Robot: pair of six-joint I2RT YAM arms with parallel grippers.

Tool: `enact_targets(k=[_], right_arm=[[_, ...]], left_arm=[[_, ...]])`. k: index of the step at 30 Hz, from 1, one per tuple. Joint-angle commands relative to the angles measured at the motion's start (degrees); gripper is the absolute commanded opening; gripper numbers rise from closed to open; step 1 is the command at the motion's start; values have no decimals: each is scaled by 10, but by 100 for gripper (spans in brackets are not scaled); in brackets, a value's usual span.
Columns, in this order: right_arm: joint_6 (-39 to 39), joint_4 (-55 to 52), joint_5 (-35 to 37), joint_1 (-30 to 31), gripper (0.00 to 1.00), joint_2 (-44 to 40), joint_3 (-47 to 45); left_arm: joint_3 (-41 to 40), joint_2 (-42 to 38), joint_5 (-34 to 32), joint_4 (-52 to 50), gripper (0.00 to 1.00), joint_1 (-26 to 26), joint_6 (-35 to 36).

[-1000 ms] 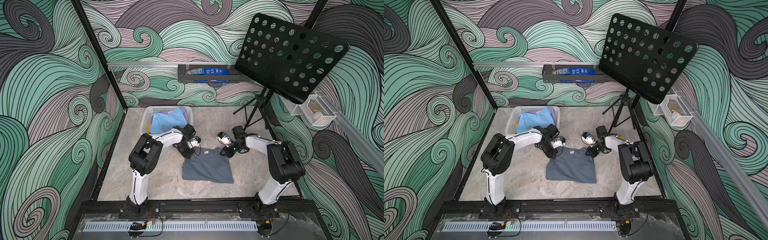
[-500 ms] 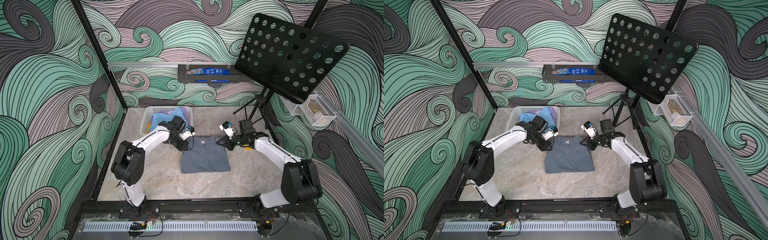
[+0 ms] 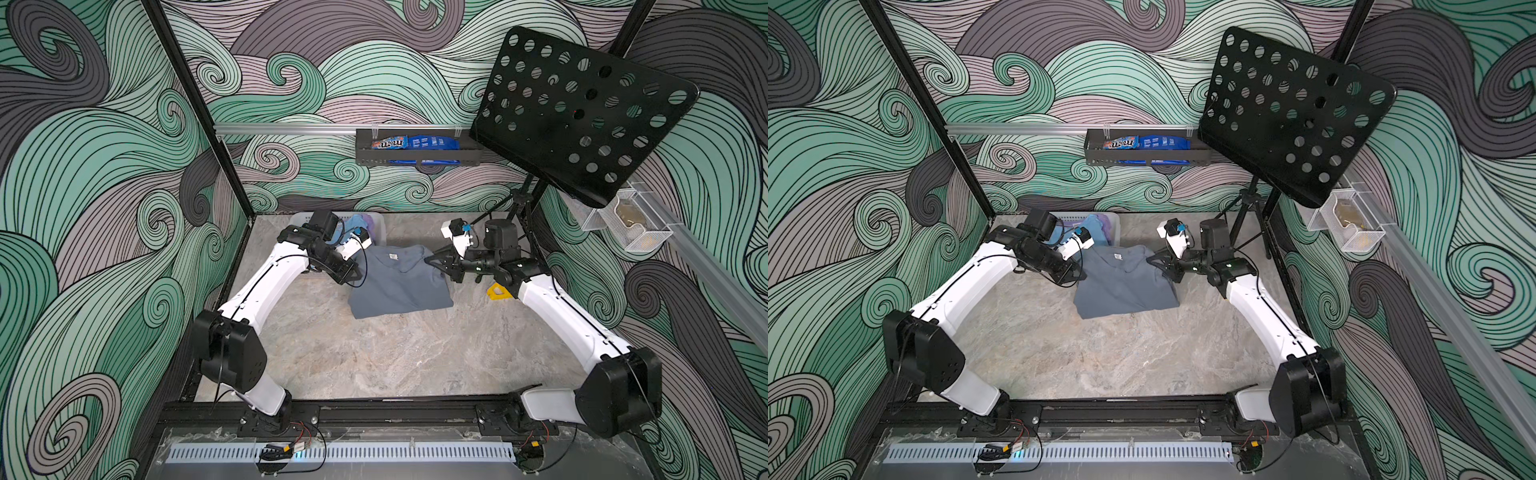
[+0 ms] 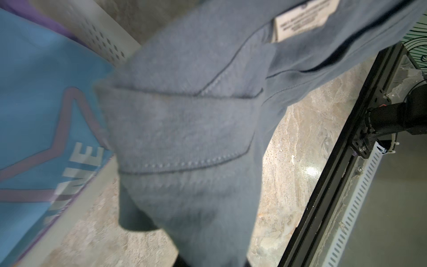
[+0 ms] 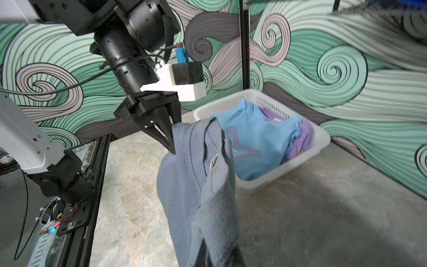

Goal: Put the folded t-shirts into the basket
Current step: Place the T-shirt in the bin.

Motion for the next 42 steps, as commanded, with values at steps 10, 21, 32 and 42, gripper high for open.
enact_targets(k=[10, 21, 32, 42], right_arm=[[97, 59, 115, 101, 0, 75, 205], [141, 71, 153, 138, 0, 242, 383], [139, 24, 142, 149, 0, 406, 548], [141, 8, 136, 165, 0, 471, 576]], left_arm=[[143, -45, -72, -75, 0, 91, 27], [295, 54, -95, -83, 0, 181, 36], [343, 144, -105, -49, 0, 227, 48], [350, 186, -109, -53, 0, 246, 80]])
